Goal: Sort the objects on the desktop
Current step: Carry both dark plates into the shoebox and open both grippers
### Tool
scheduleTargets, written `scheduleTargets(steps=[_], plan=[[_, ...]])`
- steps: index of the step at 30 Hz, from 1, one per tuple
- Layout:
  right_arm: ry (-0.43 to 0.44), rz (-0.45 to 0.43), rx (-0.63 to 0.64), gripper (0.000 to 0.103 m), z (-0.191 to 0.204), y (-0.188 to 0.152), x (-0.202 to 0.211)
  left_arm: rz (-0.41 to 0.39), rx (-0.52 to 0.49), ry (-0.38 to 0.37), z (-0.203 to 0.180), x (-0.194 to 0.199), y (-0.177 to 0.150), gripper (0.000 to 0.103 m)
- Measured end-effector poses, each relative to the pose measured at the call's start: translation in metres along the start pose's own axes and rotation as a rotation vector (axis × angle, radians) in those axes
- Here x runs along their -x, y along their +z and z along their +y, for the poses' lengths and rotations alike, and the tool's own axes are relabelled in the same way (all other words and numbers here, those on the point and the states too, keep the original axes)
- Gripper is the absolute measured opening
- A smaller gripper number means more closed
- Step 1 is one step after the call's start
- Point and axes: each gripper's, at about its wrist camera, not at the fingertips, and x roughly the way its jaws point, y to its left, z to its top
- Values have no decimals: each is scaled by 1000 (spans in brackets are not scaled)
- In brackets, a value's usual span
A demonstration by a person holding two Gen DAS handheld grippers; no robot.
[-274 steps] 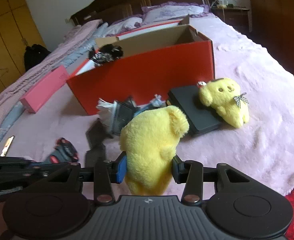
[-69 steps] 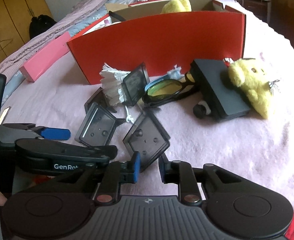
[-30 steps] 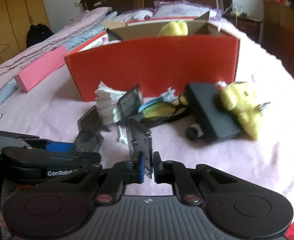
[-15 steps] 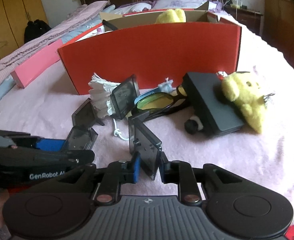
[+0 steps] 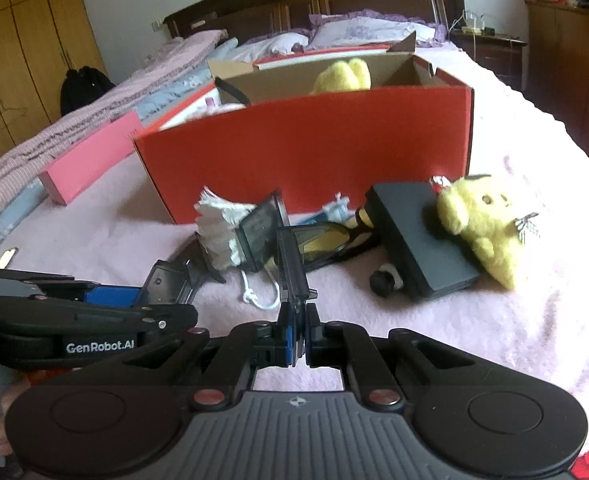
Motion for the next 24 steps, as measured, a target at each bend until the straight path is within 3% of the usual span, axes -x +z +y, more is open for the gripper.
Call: scheduleTargets(steps=[7, 16, 21, 24], plan=[[26, -61, 30, 6, 9, 24, 16, -76, -19, -21, -7, 20, 29, 50], [37, -187, 101, 6, 17, 96, 21, -229, -54, -17, -7, 37, 109, 50], [3, -248, 129, 6, 16, 153, 3, -273, -69, 23, -4, 16, 165, 50], [-39, -260, 140, 6, 14, 186, -16, -259, -66, 45, -1, -10, 190, 51]])
